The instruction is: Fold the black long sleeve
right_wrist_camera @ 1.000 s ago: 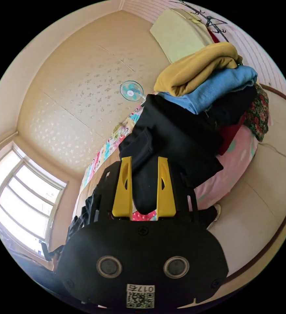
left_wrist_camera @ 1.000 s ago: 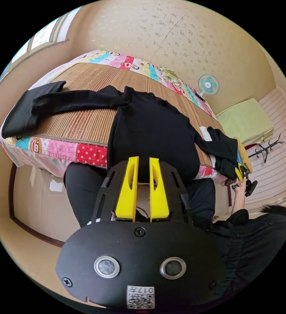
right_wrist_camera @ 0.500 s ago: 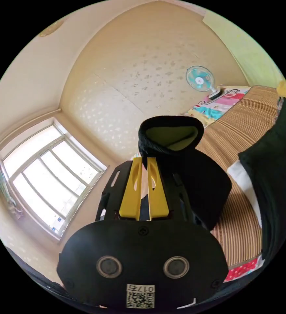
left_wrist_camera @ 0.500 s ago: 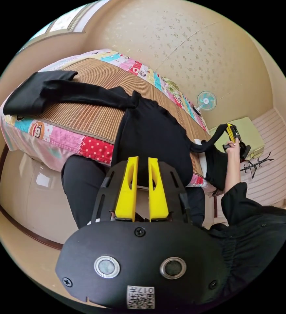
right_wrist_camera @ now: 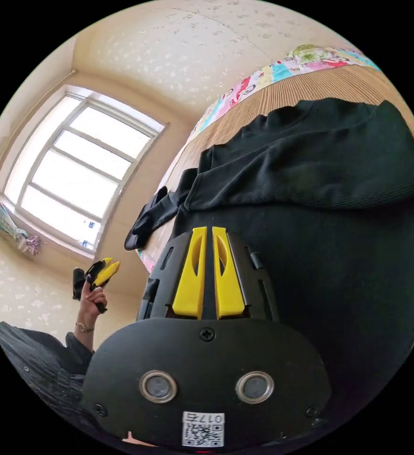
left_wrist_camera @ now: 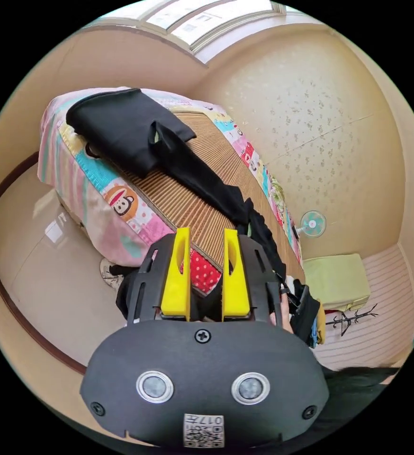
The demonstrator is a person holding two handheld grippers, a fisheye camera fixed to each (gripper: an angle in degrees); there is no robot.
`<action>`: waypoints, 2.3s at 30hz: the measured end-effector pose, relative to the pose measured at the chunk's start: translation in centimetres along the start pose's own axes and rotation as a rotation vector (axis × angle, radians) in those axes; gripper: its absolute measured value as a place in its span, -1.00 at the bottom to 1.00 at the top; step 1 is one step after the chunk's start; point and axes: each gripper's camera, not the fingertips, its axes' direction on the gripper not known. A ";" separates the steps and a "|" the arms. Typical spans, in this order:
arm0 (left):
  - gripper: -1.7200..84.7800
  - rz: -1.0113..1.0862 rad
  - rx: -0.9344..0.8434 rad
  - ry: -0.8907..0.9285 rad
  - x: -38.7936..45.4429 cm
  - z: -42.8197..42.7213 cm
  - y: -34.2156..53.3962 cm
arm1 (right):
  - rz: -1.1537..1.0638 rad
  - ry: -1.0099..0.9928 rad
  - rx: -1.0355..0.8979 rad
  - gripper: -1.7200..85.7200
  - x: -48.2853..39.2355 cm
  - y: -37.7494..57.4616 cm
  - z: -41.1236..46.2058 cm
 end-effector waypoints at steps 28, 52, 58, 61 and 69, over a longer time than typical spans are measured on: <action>-0.87 0.639 0.247 0.235 36.2 19.5 7.7 | 0.088 -0.331 0.033 -0.95 10.9 0.1 -0.2; -0.96 0.706 -0.388 -0.497 27.0 38.5 28.0 | -0.051 0.547 -0.212 -0.95 -0.2 1.3 -4.6; -0.98 0.767 -0.416 -0.566 32.7 48.8 23.3 | -0.087 0.405 -0.305 -0.96 3.2 -8.6 -0.3; -0.98 0.704 -0.368 -0.379 32.2 52.8 18.1 | -0.177 0.517 -0.286 -0.95 3.9 -13.7 2.5; -0.91 0.549 -0.391 -0.189 29.4 48.4 10.7 | -0.168 0.638 -0.177 -0.90 0.7 -13.5 -2.1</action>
